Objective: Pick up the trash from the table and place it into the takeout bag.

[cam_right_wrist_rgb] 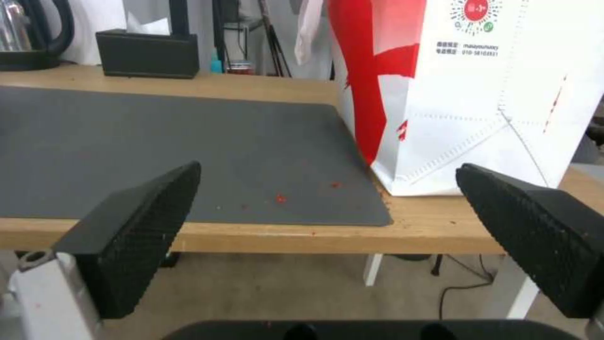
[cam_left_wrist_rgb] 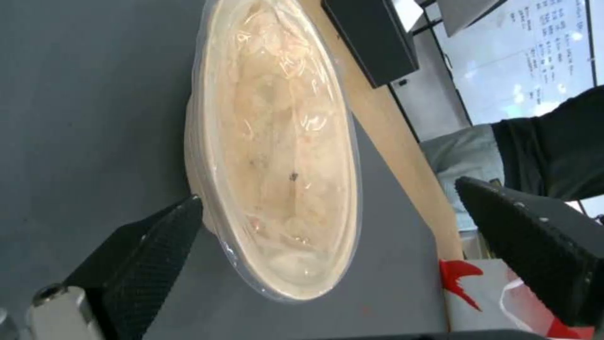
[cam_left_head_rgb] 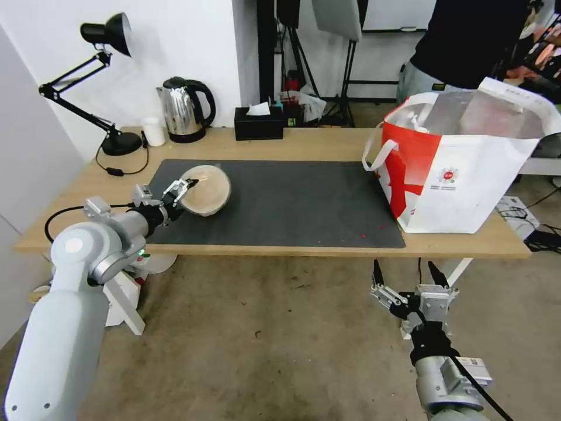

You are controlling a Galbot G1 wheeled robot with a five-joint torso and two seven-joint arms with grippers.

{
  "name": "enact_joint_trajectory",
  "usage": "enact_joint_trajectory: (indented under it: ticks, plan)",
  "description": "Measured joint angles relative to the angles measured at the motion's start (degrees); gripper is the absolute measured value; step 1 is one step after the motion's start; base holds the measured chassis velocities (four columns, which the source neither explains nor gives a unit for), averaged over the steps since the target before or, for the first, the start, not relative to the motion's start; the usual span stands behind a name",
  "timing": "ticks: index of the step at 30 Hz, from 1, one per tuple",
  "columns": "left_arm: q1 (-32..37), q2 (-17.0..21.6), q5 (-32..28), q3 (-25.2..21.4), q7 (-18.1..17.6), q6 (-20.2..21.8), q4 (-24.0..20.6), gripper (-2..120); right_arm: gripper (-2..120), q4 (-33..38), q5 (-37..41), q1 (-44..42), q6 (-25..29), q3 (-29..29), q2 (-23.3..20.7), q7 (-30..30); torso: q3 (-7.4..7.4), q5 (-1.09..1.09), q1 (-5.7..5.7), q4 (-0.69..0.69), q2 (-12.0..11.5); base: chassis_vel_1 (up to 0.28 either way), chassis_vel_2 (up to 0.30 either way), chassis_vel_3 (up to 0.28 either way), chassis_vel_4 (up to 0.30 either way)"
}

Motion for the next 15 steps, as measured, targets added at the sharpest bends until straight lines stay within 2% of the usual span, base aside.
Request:
enact_joint_trajectory:
  ticks: [15]
  plan:
    - [-1.6, 0.0, 0.3, 0.8, -0.2, 0.0, 2.4, 100, 100, 0.0, 0.0, 0.0, 0.0, 0.0, 0.0, 0.0, 0.0, 0.0, 0.0, 0.0, 0.0, 0.0, 0.0, 0.0, 0.0]
